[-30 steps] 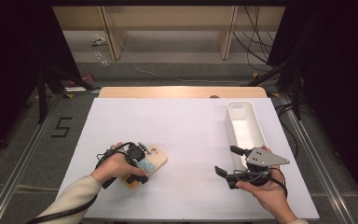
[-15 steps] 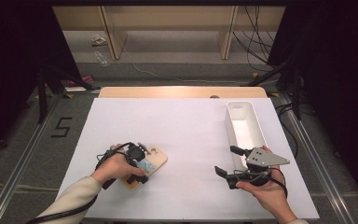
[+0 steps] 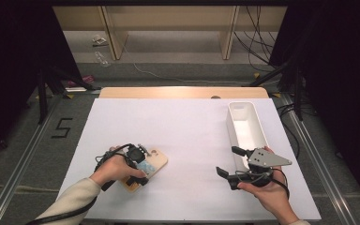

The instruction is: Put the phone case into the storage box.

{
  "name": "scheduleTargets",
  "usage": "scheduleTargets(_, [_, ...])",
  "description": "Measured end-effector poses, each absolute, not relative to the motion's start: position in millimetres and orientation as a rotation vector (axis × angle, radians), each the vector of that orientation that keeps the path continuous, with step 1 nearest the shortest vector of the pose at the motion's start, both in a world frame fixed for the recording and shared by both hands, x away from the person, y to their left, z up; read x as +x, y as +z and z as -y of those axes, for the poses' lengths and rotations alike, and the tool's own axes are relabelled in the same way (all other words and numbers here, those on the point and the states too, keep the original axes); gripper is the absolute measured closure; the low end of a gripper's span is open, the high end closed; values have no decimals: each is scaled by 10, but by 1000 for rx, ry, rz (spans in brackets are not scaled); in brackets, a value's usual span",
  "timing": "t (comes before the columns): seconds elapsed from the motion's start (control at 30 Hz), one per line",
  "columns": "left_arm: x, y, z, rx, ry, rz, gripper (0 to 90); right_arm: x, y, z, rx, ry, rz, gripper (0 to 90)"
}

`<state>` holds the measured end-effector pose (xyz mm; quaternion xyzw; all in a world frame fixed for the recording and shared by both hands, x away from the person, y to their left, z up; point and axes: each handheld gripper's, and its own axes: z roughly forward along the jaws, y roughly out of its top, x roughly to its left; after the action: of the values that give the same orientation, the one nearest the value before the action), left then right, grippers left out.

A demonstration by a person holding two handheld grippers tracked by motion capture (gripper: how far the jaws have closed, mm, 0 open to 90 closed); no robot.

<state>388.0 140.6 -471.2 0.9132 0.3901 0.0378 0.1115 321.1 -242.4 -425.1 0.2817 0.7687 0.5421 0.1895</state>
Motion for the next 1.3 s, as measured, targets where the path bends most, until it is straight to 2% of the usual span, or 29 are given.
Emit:
scheduleTargets(0.7, [3843,-4584,-1437,2523,178,-1141,116,3208,-4252,2424,796,1524,-2160,106])
scheduleTargets(1.3, [3785,-4499,-1476,2411,266,-1057,116,3205,-4251,2422,797,1529,-2154,106])
